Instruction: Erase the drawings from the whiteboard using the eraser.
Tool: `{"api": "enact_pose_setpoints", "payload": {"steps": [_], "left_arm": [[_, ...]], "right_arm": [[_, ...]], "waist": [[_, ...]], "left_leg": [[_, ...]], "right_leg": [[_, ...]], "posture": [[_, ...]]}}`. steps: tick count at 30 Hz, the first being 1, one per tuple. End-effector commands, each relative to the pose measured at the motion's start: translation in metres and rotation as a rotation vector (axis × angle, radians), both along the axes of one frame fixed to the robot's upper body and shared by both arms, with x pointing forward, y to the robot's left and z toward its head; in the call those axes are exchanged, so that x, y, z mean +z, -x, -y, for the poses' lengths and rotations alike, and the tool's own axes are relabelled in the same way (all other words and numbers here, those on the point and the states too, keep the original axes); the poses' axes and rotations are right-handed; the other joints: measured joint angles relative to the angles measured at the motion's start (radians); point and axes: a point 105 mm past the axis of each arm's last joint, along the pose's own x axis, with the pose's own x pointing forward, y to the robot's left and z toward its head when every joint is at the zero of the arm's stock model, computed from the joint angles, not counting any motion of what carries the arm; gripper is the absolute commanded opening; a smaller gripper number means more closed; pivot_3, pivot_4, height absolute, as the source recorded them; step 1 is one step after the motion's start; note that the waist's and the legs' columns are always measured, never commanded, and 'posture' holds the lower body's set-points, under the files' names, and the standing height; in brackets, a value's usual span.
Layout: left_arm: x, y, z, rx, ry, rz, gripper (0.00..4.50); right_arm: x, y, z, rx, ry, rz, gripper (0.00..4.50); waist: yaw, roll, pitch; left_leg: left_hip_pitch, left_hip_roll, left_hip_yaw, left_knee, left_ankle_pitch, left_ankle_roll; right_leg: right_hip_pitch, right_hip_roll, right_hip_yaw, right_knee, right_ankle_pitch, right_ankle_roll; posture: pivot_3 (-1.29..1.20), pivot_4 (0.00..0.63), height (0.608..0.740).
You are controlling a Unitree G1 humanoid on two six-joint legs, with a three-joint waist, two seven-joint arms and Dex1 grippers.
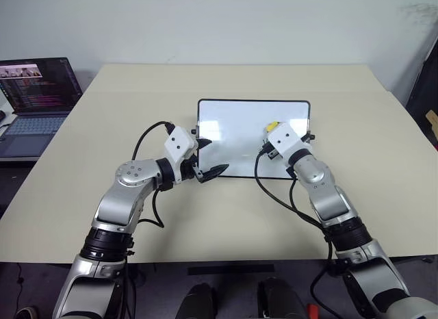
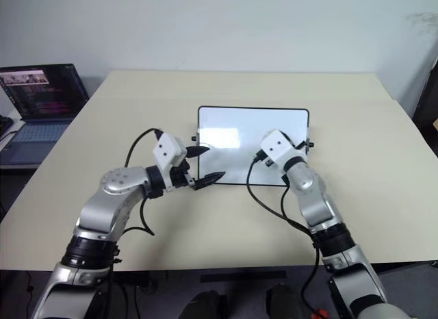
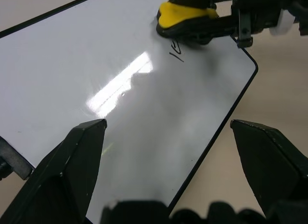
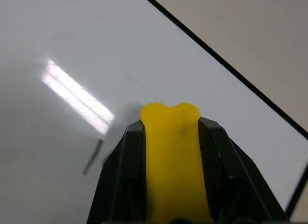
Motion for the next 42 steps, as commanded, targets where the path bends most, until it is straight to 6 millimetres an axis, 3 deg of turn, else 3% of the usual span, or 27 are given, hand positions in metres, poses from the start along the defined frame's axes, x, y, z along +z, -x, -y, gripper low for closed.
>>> {"api": "enact_pose_setpoints", "payload": {"steps": [1, 7, 13, 18, 20, 28, 31, 33, 40, 42], "left_arm": [[0.014, 0.005, 0.004, -0.02, 0.012, 0.056, 4.5], [0.015, 0.007, 0.004, -0.017, 0.013, 0.054, 4.5], [0.014, 0.007, 0.006, -0.017, 0.016, 0.049, 4.5], [0.014, 0.007, 0.007, -0.022, 0.015, 0.047, 4.5], [0.013, 0.007, 0.007, -0.021, 0.015, 0.046, 4.5], [0.01, 0.009, 0.006, -0.018, 0.016, 0.035, 4.5], [0.009, 0.009, 0.006, -0.018, 0.018, 0.034, 4.5], [0.009, 0.01, 0.006, -0.02, 0.019, 0.032, 4.5], [0.007, 0.01, 0.006, -0.023, 0.018, 0.027, 4.5], [0.007, 0.01, 0.006, -0.022, 0.018, 0.026, 4.5]], "right_arm": [[-0.008, -0.002, 0.018, -0.075, 0.027, -0.012, 1.12], [-0.015, 0.003, 0.017, -0.064, -0.001, -0.041, 1.12], [-0.027, 0.018, -0.027, 0.103, 0.084, -0.068, 1.12], [-0.04, 0.023, -0.04, 0.156, 0.135, -0.121, 1.12], [-0.04, 0.021, -0.035, 0.136, 0.14, -0.122, 1.12], [-0.011, 0.002, 0.027, -0.093, 0.085, -0.026, 1.12], [-0.008, 0.001, 0.035, -0.116, 0.075, -0.018, 1.12], [-0.01, 0.003, 0.028, -0.084, 0.072, -0.027, 1.12], [-0.034, 0.022, -0.042, 0.163, 0.085, -0.098, 1.12], [-0.039, 0.026, -0.053, 0.2, 0.099, -0.112, 1.12]], "waist": [[-0.001, 0.0, 0.0], [-0.001, 0.0, 0.0], [-0.009, 0.0, 0.0], [-0.016, 0.0, 0.0], [-0.015, 0.0, 0.0], [0.0, 0.0, 0.0], [0.003, -0.001, 0.0], [-0.001, -0.001, 0.0], [-0.018, -0.001, 0.0], [-0.021, -0.001, 0.0]], "left_leg": [[0.001, 0.0, 0.0, 0.0, 0.0, 0.0], [0.005, 0.0, 0.0, 0.0, 0.0, 0.0], [0.007, 0.001, 0.001, -0.001, 0.0, 0.0], [0.009, 0.002, 0.003, -0.001, 0.0, 0.0], [0.009, 0.002, 0.003, -0.001, 0.0, 0.0], [0.009, 0.001, 0.003, -0.001, 0.0, 0.0], [0.008, 0.001, 0.002, -0.001, 0.0, 0.0], [0.008, 0.001, 0.002, -0.001, 0.0, 0.0], [0.009, 0.002, 0.003, -0.002, 0.0, 0.0], [0.009, 0.003, 0.003, -0.002, 0.0, 0.0]], "right_leg": [[0.0, 0.0, 0.0, 0.0, 0.0, 0.0], [0.005, 0.0, 0.0, -0.001, 0.0, 0.0], [0.006, 0.0, 0.001, 0.0, 0.0, 0.0], [0.006, 0.001, 0.003, 0.001, 0.0, 0.0], [0.006, 0.001, 0.003, 0.001, 0.0, 0.0], [0.006, 0.001, 0.002, 0.001, 0.0, 0.0], [0.006, 0.0, 0.001, 0.001, 0.0, 0.0], [0.006, 0.0, 0.002, 0.001, 0.0, 0.0], [0.006, 0.0, 0.003, 0.001, 0.0, 0.0], [0.006, 0.0, 0.003, 0.001, 0.0, -0.001]], "posture": [[0.0, 0.15, 0.74], [0.0, 0.15, 0.74], [0.0, 0.15, 0.74], [0.0, 0.15, 0.74], [0.0, 0.15, 0.74], [0.0, 0.15, 0.74], [0.0, 0.15, 0.74], [0.0, 0.15, 0.74], [0.0, 0.15, 0.74], [0.0, 0.15, 0.74]]}}
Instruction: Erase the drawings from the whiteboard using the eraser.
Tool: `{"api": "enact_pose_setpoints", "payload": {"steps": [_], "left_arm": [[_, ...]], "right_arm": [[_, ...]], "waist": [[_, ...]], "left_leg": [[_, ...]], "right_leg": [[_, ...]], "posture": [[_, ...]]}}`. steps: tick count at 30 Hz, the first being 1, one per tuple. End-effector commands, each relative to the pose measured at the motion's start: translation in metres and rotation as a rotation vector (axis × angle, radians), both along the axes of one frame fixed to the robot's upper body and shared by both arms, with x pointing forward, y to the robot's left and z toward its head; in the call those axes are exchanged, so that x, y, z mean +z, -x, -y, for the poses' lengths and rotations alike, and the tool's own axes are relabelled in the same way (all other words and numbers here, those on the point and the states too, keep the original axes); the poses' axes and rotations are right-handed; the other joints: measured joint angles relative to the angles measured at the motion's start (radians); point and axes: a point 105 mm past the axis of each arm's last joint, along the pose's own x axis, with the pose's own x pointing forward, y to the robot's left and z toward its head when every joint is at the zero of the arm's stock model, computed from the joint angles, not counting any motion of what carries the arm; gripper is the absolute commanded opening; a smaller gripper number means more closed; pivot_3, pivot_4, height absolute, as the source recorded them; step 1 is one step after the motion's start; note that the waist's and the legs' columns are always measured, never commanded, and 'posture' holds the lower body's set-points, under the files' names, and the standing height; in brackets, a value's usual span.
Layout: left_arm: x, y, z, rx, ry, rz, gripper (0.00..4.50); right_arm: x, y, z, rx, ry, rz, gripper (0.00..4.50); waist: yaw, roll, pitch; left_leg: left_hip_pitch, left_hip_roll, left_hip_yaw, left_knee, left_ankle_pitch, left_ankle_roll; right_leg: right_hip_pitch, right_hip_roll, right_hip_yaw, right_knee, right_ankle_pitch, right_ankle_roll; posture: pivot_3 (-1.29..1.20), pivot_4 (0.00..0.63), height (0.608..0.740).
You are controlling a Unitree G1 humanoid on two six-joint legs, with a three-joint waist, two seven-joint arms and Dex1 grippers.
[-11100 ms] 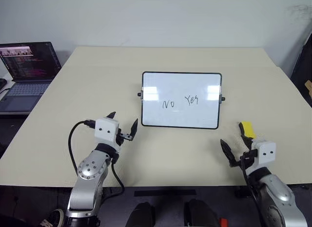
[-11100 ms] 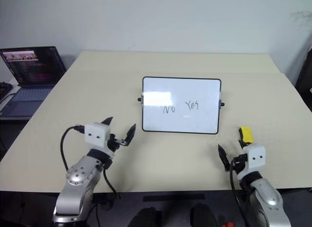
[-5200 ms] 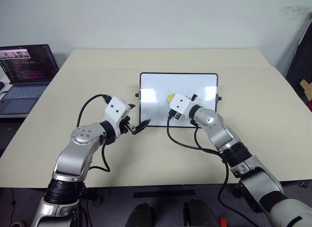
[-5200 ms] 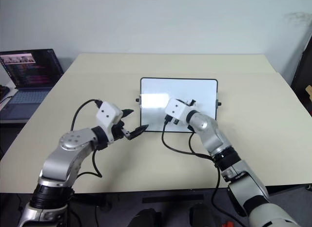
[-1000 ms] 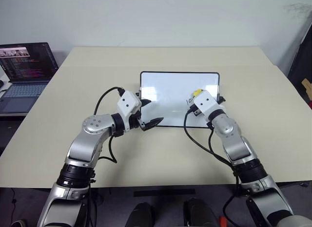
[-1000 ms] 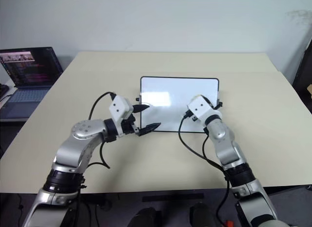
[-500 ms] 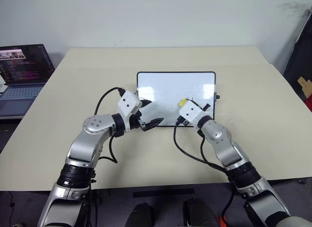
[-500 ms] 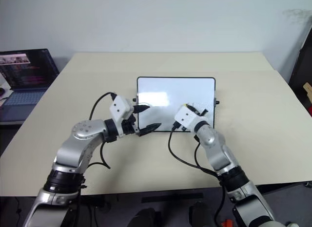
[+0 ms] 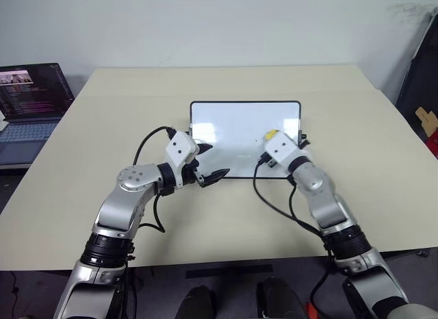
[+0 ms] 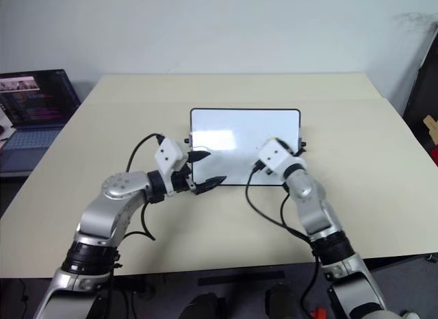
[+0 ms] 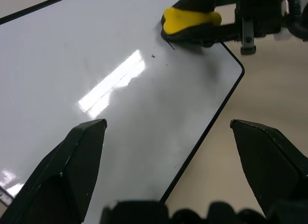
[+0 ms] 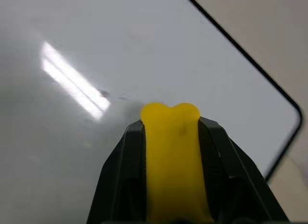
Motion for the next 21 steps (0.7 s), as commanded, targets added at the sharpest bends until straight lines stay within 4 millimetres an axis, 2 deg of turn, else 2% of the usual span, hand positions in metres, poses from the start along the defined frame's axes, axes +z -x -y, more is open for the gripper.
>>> {"api": "enact_pose_setpoints", "payload": {"steps": [1, 3, 6, 10, 16, 19, 21], "left_arm": [[0.015, 0.004, 0.004, -0.021, 0.013, 0.061, 4.5], [0.015, 0.004, 0.004, -0.019, 0.013, 0.061, 4.5], [0.014, 0.004, 0.003, -0.018, 0.013, 0.059, 4.5], [0.014, 0.005, 0.003, -0.016, 0.014, 0.058, 4.5], [0.013, 0.004, 0.004, -0.018, 0.017, 0.056, 4.5], [0.013, 0.004, 0.005, -0.021, 0.017, 0.054, 4.5], [0.012, 0.004, 0.005, -0.025, 0.017, 0.054, 4.5]], "right_arm": [[-0.016, 0.01, -0.025, 0.097, 0.035, -0.057, 1.12], [-0.02, 0.011, -0.029, 0.11, 0.048, -0.069, 1.12], [-0.018, 0.006, -0.021, 0.071, 0.052, -0.061, 1.12], [-0.007, -0.008, 0.018, -0.071, 0.04, -0.025, 1.12], [-0.006, -0.012, 0.063, -0.18, 0.071, -0.026, 1.12], [-0.004, -0.011, 0.068, -0.192, 0.065, -0.02, 1.12], [-0.004, -0.01, 0.06, -0.173, 0.057, -0.018, 1.12]], "waist": [[-0.001, 0.0, 0.0], [0.0, 0.0, 0.0], [0.005, 0.0, 0.0], [0.013, 0.0, 0.0], [0.027, -0.001, 0.0], [0.024, -0.001, -0.001], [0.02, -0.001, -0.001]], "left_leg": [[0.0, 0.0, 0.0, 0.0, 0.0, 0.0], [0.0, 0.0, 0.0, 0.0, 0.0, 0.0], [-0.001, -0.002, 0.0, 0.0, 0.0, 0.0], [-0.001, -0.001, -0.001, 0.0, 0.0, 0.0], [0.0, -0.003, -0.002, 0.001, 0.0, 0.0], [0.0, -0.003, -0.002, 0.001, 0.0, 0.0], [0.0, -0.002, -0.002, 0.001, 0.0, 0.0]], "right_leg": [[0.0, 0.0, 0.0, 0.0, 0.0, 0.0], [0.0, 0.0, 0.0, 0.0, 0.0, 0.0], [0.0, 0.0, 0.0, -0.001, 0.0, 0.0], [0.0, 0.0, -0.001, -0.001, 0.0, 0.0], [0.002, -0.001, -0.002, -0.001, 0.0, 0.0], [0.002, -0.001, -0.002, -0.001, 0.0, 0.0], [0.002, 0.0, -0.002, -0.001, 0.0, 0.0]], "posture": [[0.0, 0.15, 0.74], [0.0, 0.15, 0.74], [0.0, 0.15, 0.74], [0.0, 0.15, 0.74], [0.0, 0.15, 0.74], [0.0, 0.15, 0.74], [0.0, 0.15, 0.74]]}}
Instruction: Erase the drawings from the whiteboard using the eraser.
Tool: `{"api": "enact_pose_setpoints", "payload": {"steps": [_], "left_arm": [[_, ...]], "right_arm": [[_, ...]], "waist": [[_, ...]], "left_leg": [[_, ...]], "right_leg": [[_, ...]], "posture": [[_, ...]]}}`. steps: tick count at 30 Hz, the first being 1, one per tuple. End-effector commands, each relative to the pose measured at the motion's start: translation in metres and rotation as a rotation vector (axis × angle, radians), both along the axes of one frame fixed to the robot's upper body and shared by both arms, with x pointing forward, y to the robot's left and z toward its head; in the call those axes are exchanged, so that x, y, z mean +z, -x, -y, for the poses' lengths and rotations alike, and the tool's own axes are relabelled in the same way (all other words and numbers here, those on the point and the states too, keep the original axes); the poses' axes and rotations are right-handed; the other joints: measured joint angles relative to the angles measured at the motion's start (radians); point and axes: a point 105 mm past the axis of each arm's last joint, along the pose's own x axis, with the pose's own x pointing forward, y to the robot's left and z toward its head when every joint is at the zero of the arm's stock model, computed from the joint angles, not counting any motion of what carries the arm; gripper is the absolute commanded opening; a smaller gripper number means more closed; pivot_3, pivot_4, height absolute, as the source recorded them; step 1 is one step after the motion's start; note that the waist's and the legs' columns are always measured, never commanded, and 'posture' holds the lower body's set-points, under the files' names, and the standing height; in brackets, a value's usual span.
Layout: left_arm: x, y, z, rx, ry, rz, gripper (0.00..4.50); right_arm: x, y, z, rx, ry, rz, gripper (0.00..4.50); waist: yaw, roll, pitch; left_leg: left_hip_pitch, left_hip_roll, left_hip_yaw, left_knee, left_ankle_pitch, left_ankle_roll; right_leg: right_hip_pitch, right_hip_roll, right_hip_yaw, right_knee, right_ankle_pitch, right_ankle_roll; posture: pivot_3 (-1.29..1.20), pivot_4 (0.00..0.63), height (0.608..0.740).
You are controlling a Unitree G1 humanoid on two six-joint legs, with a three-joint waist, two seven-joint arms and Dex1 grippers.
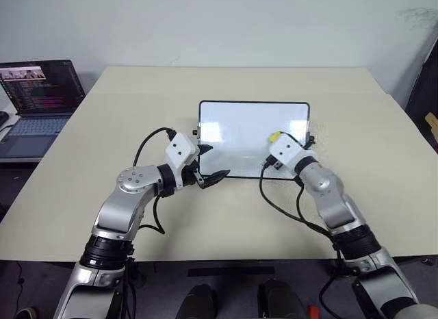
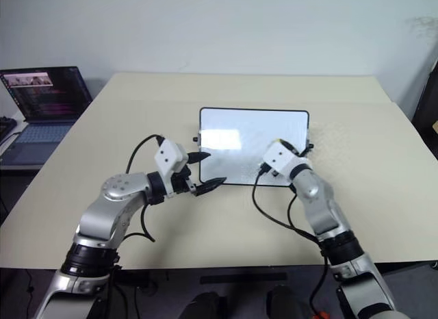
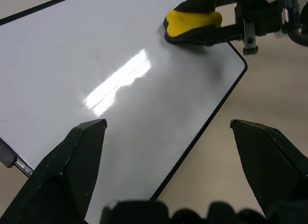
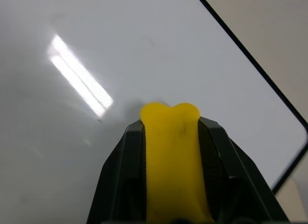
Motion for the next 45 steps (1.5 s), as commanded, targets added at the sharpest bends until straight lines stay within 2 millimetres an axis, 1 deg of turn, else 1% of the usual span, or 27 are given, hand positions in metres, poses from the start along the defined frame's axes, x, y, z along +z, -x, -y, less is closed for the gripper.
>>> {"api": "enact_pose_setpoints", "payload": {"steps": [1, 5, 7, 8, 12, 15, 18, 23, 25, 29, 32, 35, 38, 40, 41, 43, 45], "left_arm": [[0.013, 0.001, 0.005, -0.021, 0.016, 0.052, 4.5], [0.013, 0.001, 0.005, -0.024, 0.015, 0.053, 4.5], [0.014, 0.001, 0.005, -0.025, 0.015, 0.054, 4.5], [0.014, 0.001, 0.006, -0.025, 0.015, 0.054, 4.5], [0.014, 0.002, 0.004, -0.018, 0.016, 0.055, 4.5], [0.013, 0.003, 0.004, -0.017, 0.016, 0.054, 4.5], [0.014, 0.002, 0.005, -0.02, 0.019, 0.054, 4.5], [0.014, 0.001, 0.007, -0.028, 0.02, 0.054, 4.5], [0.014, 0.001, 0.008, -0.03, 0.02, 0.054, 4.5], [0.014, 0.001, 0.009, -0.031, 0.021, 0.055, 4.5], [0.014, 0.003, 0.01, -0.03, 0.023, 0.055, 4.5], [0.014, 0.003, 0.01, -0.028, 0.024, 0.056, 4.5], [0.014, 0.004, 0.009, -0.022, 0.026, 0.057, 4.5], [0.014, 0.004, 0.008, -0.019, 0.027, 0.058, 4.5], [0.014, 0.004, 0.008, -0.017, 0.028, 0.058, 4.5], [0.014, 0.004, 0.008, -0.014, 0.03, 0.058, 4.5], [0.014, 0.005, 0.008, -0.013, 0.031, 0.058, 4.5]], "right_arm": [[-0.013, -0.002, 0.006, -0.049, -0.02, -0.054, 1.12], [-0.014, -0.002, -0.02, 0.017, -0.024, -0.061, 1.12], [-0.016, -0.002, -0.026, 0.031, -0.023, -0.072, 1.12], [-0.017, -0.002, -0.026, 0.029, -0.023, -0.077, 1.12], [-0.045, 0.009, -0.008, -0.001, -0.018, -0.186, 1.12], [-0.054, 0.016, -0.002, -0.013, -0.019, -0.217, 1.12], [-0.056, 0.019, -0.001, -0.018, -0.024, -0.233, 1.12], [-0.049, 0.017, -0.009, -0.002, -0.027, -0.216, 1.12], [-0.043, 0.014, -0.013, 0.006, -0.035, -0.192, 1.12], [-0.024, 0.005, -0.02, 0.016, -0.052, -0.122, 1.12], [-0.005, -0.004, -0.028, 0.031, -0.06, -0.056, 1.12], [0.0, -0.008, -0.036, 0.057, -0.059, -0.037, 1.12], [-0.007, -0.006, -0.056, 0.131, -0.033, -0.057, 1.12], [-0.015, -0.002, -0.065, 0.171, -0.01, -0.08, 1.12], [-0.023, 0.001, -0.068, 0.189, 0.01, -0.101, 1.12], [-0.04, 0.007, -0.07, 0.205, 0.043, -0.152, 1.12], [-0.049, 0.008, -0.063, 0.183, 0.062, -0.179, 1.12]], "waist": [[-0.003, 0.0, 0.0], [-0.009, 0.0, 0.0], [-0.016, 0.0, 0.0], [-0.018, 0.0, 0.0], [-0.014, 0.0, 0.0], [-0.01, -0.001, 0.0], [-0.009, -0.001, 0.0], [-0.008, -0.001, -0.001], [-0.009, -0.001, -0.001], [-0.016, -0.001, 0.0], [-0.018, -0.001, 0.0], [-0.018, -0.001, 0.0], [-0.02, -0.001, 0.0], [-0.023, -0.001, 0.0], [-0.023, -0.001, 0.0], [-0.025, -0.001, 0.0], [-0.024, -0.001, 0.0]], "left_leg": [[0.0, 0.0, 0.0, 0.0, 0.0, 0.0], [0.0, 0.0, 0.001, 0.0, 0.0, 0.0], [0.0, 0.001, 0.002, 0.0, 0.0, 0.0], [0.001, 0.002, 0.002, 0.0, 0.0, 0.0], [0.001, 0.002, 0.002, -0.001, 0.0, 0.0], [0.001, 0.002, 0.002, -0.001, 0.0, 0.0], [0.001, 0.002, 0.001, 0.0, 0.0, 0.0], [0.001, 0.002, 0.001, 0.0, 0.0, 0.0], [0.001, 0.002, 0.002, 0.0, 0.0, 0.0], [0.002, 0.002, 0.002, 0.0, 0.001, 0.0], [0.002, 0.002, 0.002, 0.0, 0.002, -0.001], [0.002, 0.002, 0.002, 0.0, 0.003, -0.001], [0.001, 0.002, 0.002, -0.001, 0.003, -0.001], [0.001, 0.003, 0.002, -0.002, 0.003, -0.002], [0.001, 0.003, 0.002, -0.002, 0.003, -0.002], [0.001, 0.003, 0.002, -0.003, 0.003, -0.002], [0.001, 0.004, 0.001, -0.003, 0.002, -0.002]], "right_leg": [[0.0, 0.0, 0.0, 0.0, 0.0, 0.0], [0.0, 0.0, 0.001, 0.0, 0.0, 0.0], [-0.001, 0.0, 0.002, 0.0, 0.0, 0.0], [-0.001, 0.0, 0.002, 0.0, 0.0, 0.0], [-0.001, 0.0, 0.001, 0.0, 0.0, -0.001], [-0.001, 0.0, 0.001, 0.0, 0.0, 0.0], [0.0, 0.0, 0.001, 0.0, 0.0, 0.0], [0.0, 0.0, 0.001, 0.0, 0.0, 0.0], [0.0, 0.0, 0.001, 0.0, 0.0, 0.0], [0.0, 0.0, 0.002, 0.0, 0.0, -0.001], [0.0, 0.0, 0.001, 0.0, 0.001, -0.001], [-0.001, 0.001, 0.001, 0.0, 0.001, -0.002], [-0.002, 0.0, 0.001, 0.0, 0.001, -0.002], [-0.002, 0.0, 0.001, 0.0, 0.001, -0.002], [-0.002, 0.0, 0.001, 0.0, 0.001, -0.002], [-0.002, 0.0, 0.001, 0.0, 0.001, -0.002], [-0.002, 0.0, 0.001, 0.0, 0.001, -0.002]], "posture": [[0.0, 0.15, 0.74], [0.0, 0.15, 0.74], [0.0, 0.15, 0.74], [0.0, 0.15, 0.74], [0.0, 0.15, 0.74], [0.0, 0.15, 0.74], [0.0, 0.15, 0.74], [0.0, 0.15, 0.74], [0.0, 0.15, 0.74], [0.0, 0.15, 0.74], [0.0, 0.15, 0.74], [0.0, 0.15, 0.74], [0.0, 0.15, 0.74], [0.0, 0.15, 0.74], [0.0, 0.15, 0.74], [0.0, 0.15, 0.74], [0.0, 0.15, 0.74]]}}
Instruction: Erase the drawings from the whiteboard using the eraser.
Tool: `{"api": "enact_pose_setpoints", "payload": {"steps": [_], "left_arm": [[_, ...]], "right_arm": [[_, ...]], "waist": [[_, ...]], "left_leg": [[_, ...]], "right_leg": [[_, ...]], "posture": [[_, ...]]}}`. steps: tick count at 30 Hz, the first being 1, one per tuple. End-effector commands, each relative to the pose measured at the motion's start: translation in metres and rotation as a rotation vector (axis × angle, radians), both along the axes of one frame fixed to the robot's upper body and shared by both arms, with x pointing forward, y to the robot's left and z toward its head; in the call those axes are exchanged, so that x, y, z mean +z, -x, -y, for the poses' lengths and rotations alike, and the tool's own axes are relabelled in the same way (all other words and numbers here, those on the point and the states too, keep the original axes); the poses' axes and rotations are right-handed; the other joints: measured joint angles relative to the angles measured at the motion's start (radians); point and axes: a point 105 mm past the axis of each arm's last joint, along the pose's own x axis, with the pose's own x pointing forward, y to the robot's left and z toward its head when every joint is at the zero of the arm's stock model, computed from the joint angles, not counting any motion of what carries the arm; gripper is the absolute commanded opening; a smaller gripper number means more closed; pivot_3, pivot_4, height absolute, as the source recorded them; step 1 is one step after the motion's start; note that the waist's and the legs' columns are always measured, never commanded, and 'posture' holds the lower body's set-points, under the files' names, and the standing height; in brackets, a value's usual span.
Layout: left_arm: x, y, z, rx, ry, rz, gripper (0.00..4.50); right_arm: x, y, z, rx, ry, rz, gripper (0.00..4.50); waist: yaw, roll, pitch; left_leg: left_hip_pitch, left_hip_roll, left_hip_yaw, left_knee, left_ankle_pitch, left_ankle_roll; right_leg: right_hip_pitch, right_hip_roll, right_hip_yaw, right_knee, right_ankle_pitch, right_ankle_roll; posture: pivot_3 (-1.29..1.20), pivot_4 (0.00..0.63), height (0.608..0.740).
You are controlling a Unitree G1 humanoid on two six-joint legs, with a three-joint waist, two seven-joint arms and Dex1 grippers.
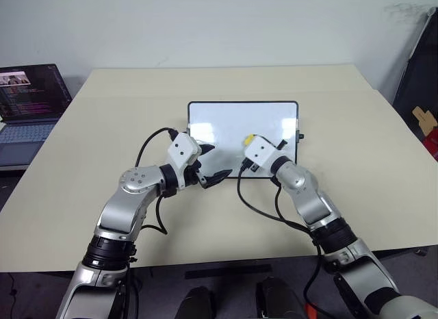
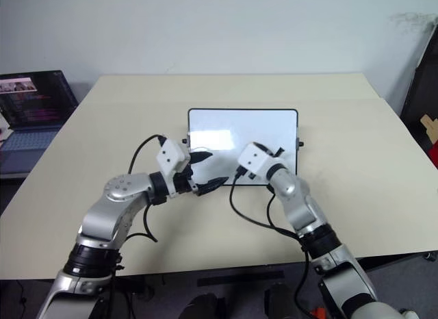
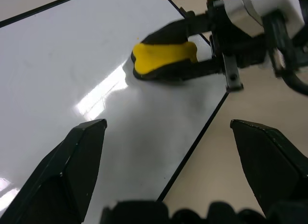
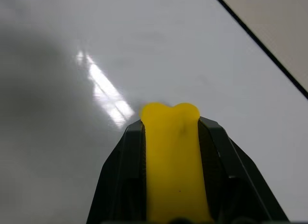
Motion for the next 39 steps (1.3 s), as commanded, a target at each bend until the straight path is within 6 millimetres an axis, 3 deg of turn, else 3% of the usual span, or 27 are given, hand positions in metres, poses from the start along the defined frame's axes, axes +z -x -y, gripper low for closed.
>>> {"api": "enact_pose_setpoints", "payload": {"steps": [1, 7, 13, 19, 23, 27, 31, 34, 39], "left_arm": [[0.014, 0.005, 0.005, -0.018, 0.02, 0.052, 4.5], [0.015, 0.003, 0.006, -0.021, 0.03, 0.049, 4.5], [0.019, 0.013, 0.02, -0.132, 0.055, 0.041, 4.5], [0.025, 0.018, 0.032, -0.234, 0.073, 0.018, 4.5], [0.026, 0.019, 0.041, -0.306, 0.056, 0.016, 4.5], [0.028, 0.021, 0.059, -0.4, 0.05, 0.019, 4.5], [0.031, 0.028, 0.079, -0.514, 0.056, 0.009, 4.5], [0.032, 0.034, 0.104, -0.601, 0.065, 0.023, 4.5], [0.027, 0.033, 0.129, -0.659, 0.025, 0.049, 4.5]], "right_arm": [[-0.033, 0.003, 0.014, -0.04, 0.068, -0.103, 1.12], [-0.021, 0.0, 0.043, -0.124, 0.03, -0.066, 1.12], [0.002, 0.007, 0.053, -0.137, -0.037, 0.001, 1.12], [0.026, 0.037, 0.068, -0.169, -0.276, -0.057, 1.12], [0.029, 0.057, 0.082, -0.215, -0.434, -0.164, 1.12], [0.035, 0.069, 0.095, -0.269, -0.481, -0.177, 1.12], [0.034, 0.075, 0.124, -0.385, -0.538, -0.193, 1.12], [0.022, 0.082, 0.16, -0.526, -0.574, -0.213, 1.12], [0.002, 0.079, 0.192, -0.644, -0.571, -0.238, 1.12]], "waist": [[0.001, 0.0, 0.0], [0.018, 0.0, 0.0], [0.028, 0.0, 0.0], [0.025, 0.0, 0.002], [0.02, 0.001, 0.002], [0.022, 0.001, 0.003], [0.024, 0.001, 0.003], [0.029, 0.001, 0.003], [0.025, 0.001, 0.003]], "left_leg": [[0.0, 0.0, 0.0, 0.0, 0.0, 0.0], [0.0, -0.001, -0.001, 0.0, 0.0, 0.0], [-0.002, -0.003, -0.002, 0.001, 0.0, 0.0], [-0.006, -0.002, -0.004, 0.0, 0.0, 0.0], [-0.01, -0.001, -0.005, 0.0, 0.0, -0.001], [-0.012, -0.002, -0.006, 0.0, 0.0, 0.0], [-0.014, -0.003, -0.008, 0.001, 0.0, 0.0], [-0.015, -0.003, -0.009, 0.0, 0.0, 0.0], [-0.016, -0.004, -0.009, 0.0, 0.0, 0.0]], "right_leg": [[0.0, 0.0, 0.0, 0.0, 0.0, 0.0], [0.001, 0.0, -0.001, 0.0, 0.0, 0.0], [0.001, 0.0, -0.002, -0.002, 0.0, 0.001], [-0.002, 0.0, -0.002, -0.003, 0.0, 0.0], [-0.005, 0.0, -0.003, -0.005, -0.001, 0.001], [-0.005, 0.0, -0.004, -0.006, -0.001, 0.001], [-0.005, 0.0, -0.004, -0.007, -0.002, 0.001], [-0.005, 0.0, -0.005, -0.009, -0.002, 0.001], [-0.005, 0.0, -0.006, -0.012, -0.001, 0.002]], "posture": [[0.0, 0.15, 0.74], [0.0, 0.15, 0.74], [0.0, 0.15, 0.74], [0.0, 0.15, 0.74], [0.0, 0.15, 0.74], [0.0, 0.15, 0.74], [0.0, 0.15, 0.74], [0.0, 0.15, 0.74], [0.0, 0.15, 0.74]]}}
